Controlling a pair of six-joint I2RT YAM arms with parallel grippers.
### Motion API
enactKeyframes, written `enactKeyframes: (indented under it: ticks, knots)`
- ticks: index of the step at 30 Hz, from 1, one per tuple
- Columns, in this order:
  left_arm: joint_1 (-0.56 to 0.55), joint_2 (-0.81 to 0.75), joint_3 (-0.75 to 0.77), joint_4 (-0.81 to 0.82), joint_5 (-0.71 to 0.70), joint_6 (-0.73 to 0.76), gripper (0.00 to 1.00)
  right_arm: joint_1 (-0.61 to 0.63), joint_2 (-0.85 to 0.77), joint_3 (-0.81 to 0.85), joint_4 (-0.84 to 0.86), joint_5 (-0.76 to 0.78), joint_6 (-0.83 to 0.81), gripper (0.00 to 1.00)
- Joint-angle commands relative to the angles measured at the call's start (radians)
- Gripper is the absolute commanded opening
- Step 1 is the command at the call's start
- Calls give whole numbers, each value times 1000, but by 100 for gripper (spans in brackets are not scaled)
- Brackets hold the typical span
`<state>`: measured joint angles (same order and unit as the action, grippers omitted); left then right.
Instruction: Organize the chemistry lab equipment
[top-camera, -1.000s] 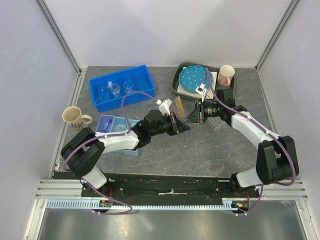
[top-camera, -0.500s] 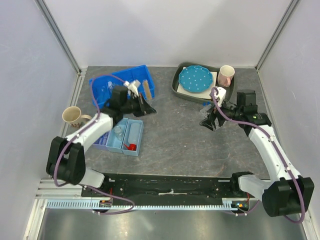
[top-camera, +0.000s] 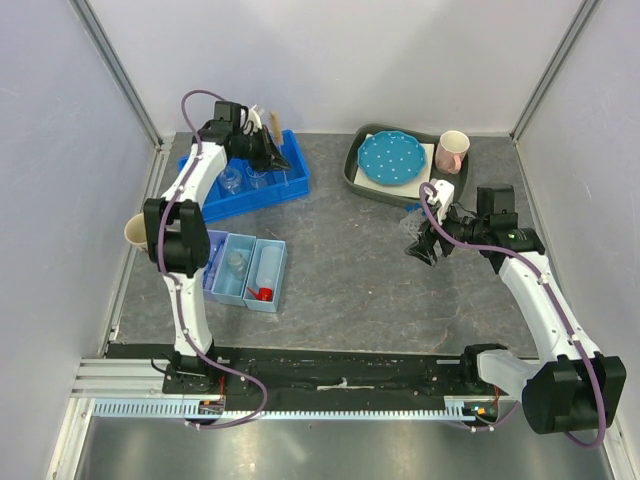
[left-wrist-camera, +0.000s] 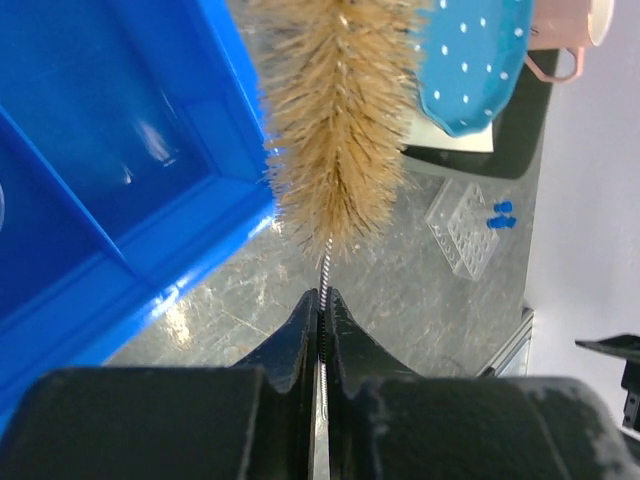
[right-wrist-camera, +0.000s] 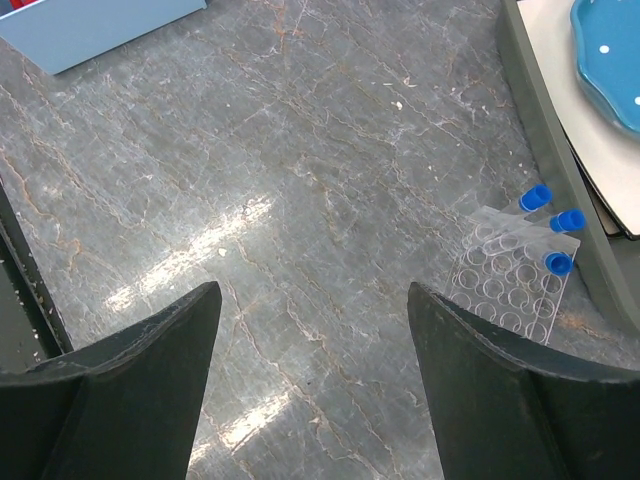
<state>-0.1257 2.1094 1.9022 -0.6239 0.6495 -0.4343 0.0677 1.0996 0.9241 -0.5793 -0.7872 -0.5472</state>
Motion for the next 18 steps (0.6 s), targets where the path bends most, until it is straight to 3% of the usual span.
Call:
enactKeyframes:
  ticks: [1, 12, 18]
  knots:
    - [0, 96, 211, -163, -24, 26, 9, -3, -6, 1, 4, -12, -34, 83]
    - [3, 241, 294, -194, -65, 22, 22, -2, -7, -1, 1, -14, -45, 83]
    - [3, 241, 297, -192, -91, 35, 25, -2, 2, -1, -4, -9, -53, 83]
